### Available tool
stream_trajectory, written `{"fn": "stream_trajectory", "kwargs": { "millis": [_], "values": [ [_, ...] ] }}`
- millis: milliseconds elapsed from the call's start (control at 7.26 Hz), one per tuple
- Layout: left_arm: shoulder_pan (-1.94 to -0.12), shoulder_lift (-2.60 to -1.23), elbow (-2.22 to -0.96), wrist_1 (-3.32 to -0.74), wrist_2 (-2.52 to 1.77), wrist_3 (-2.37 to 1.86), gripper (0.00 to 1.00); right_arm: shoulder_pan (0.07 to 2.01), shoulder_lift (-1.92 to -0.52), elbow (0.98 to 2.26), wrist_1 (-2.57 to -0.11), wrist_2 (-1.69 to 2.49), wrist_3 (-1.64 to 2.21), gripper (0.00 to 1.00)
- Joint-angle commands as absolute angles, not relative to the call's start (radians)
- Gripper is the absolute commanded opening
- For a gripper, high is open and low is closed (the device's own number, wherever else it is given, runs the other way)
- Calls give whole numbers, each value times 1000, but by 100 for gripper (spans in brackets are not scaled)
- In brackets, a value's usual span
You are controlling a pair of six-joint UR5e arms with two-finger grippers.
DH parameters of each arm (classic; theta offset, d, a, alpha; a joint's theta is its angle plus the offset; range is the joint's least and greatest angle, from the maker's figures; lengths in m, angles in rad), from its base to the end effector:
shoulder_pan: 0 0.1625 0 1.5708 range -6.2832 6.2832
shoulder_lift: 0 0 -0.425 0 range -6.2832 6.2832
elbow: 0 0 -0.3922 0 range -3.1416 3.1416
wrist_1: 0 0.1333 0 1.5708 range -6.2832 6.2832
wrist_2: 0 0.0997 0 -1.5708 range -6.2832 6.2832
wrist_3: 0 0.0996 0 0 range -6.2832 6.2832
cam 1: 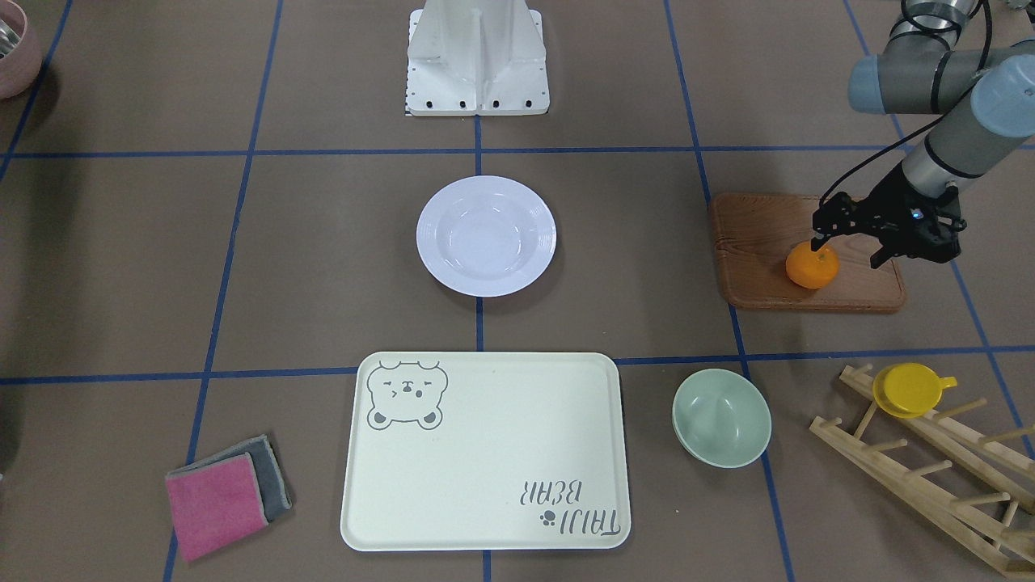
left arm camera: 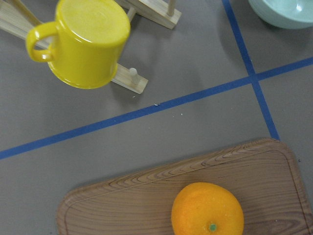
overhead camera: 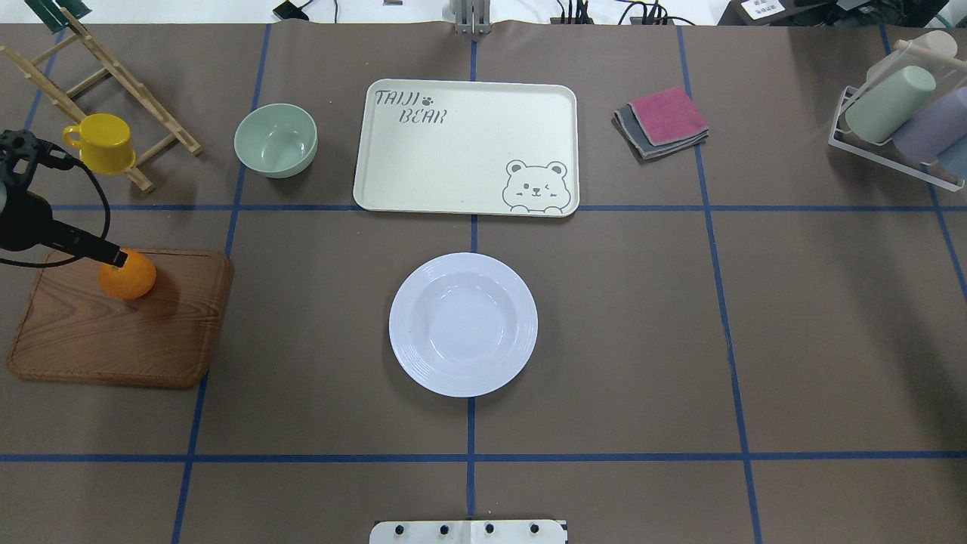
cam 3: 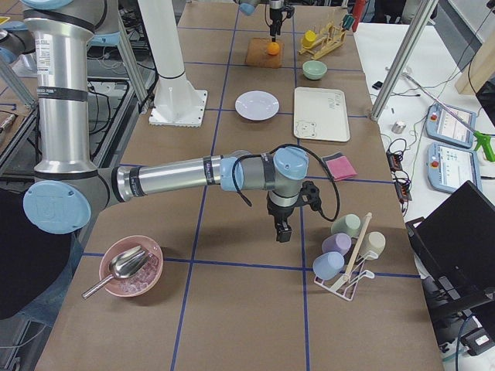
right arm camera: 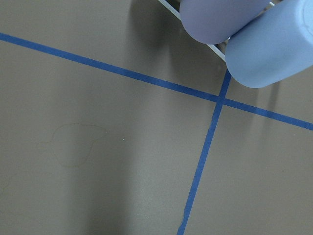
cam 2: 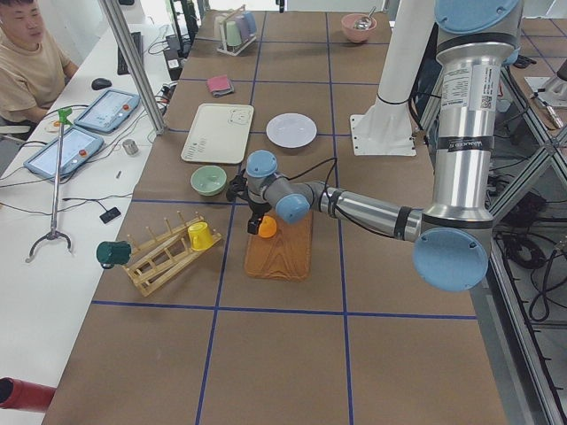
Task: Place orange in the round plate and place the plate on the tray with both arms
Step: 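Lower the left gripper onto the orange on the wooden board and grasp it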
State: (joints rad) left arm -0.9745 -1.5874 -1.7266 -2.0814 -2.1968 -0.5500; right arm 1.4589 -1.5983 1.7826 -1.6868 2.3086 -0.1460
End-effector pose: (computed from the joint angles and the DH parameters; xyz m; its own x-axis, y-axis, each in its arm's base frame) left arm 0.2310 -0.4738 0.5198 0.6223 0.3134 -0.7173 -0.1294 0.9450 0.3005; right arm 0.0125 -0.4828 0.5822 0.7062 -0.2711 0.6540 0.2165 0.9622 0.1651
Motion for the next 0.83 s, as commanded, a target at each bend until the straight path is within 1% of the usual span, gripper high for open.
{"fn": "stream_trajectory", "kwargs": {
  "millis": [0, 413, 688],
  "values": [
    [-896, -1600, -1709, -2094, -2104, -606, 100, 1459, -1598, 1779, -1686, 2307, -147, 100],
    [-878, -1627, -1649, -2094, -2085, -601, 100, 1459, -1598, 1778, -1687, 2307, -147, 100],
    [-856, -1626, -1644, -2097, -2085, -601, 99, 1457, -1598, 1778, -1687, 2307, -147, 100]
  ]
}}
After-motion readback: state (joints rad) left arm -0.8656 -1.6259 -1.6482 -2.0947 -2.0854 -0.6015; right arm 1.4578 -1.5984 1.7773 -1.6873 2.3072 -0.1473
